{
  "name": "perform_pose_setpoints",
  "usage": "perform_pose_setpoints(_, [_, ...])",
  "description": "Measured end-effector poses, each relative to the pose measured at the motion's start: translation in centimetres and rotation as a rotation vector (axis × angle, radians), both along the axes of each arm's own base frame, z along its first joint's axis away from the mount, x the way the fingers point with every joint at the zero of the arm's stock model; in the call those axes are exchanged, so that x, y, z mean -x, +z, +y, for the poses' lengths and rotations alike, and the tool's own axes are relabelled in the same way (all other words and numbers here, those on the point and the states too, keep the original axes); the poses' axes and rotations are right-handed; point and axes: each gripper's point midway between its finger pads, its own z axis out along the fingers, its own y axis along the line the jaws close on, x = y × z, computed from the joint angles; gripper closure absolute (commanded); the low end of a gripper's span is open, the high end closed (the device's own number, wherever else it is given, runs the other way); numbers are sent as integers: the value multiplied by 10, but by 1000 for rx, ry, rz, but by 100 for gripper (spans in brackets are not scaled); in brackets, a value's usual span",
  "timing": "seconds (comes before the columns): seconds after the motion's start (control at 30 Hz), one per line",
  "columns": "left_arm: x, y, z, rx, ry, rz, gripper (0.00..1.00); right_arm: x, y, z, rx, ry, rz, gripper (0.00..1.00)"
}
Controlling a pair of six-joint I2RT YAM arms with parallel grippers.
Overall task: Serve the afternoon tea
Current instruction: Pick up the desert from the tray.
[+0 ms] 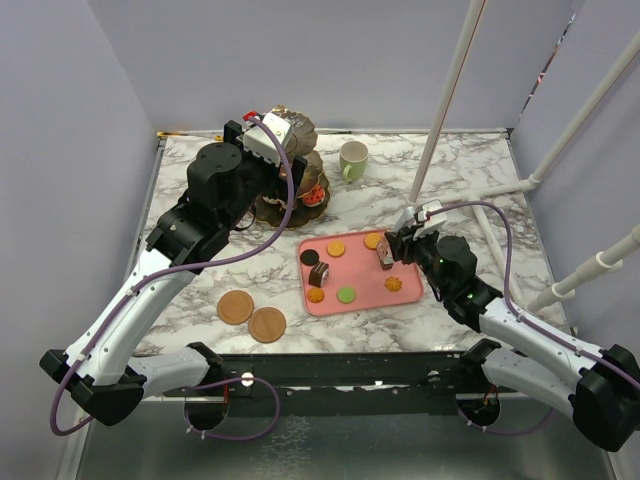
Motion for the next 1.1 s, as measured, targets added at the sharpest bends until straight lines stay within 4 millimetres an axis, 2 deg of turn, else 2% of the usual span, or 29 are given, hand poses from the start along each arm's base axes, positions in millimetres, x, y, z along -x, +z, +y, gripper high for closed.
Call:
perform_pose_setpoints(0.4, [1, 0, -1, 1, -6, -1, 1, -4, -11, 3, -2, -1, 8, 55])
perform_pose_setpoints(0.8, [2, 1, -2, 2, -17, -1, 1, -3, -46, -2, 40, -19, 59, 58])
perform_pose_setpoints(0.87, [2, 1, -3, 2, -19, -1, 1, -2, -47, -2, 41, -20, 60, 63])
perform_pose_setpoints(1.1, [2, 1, -3, 2, -20, -1, 1, -4, -43, 0, 29, -20, 46, 95])
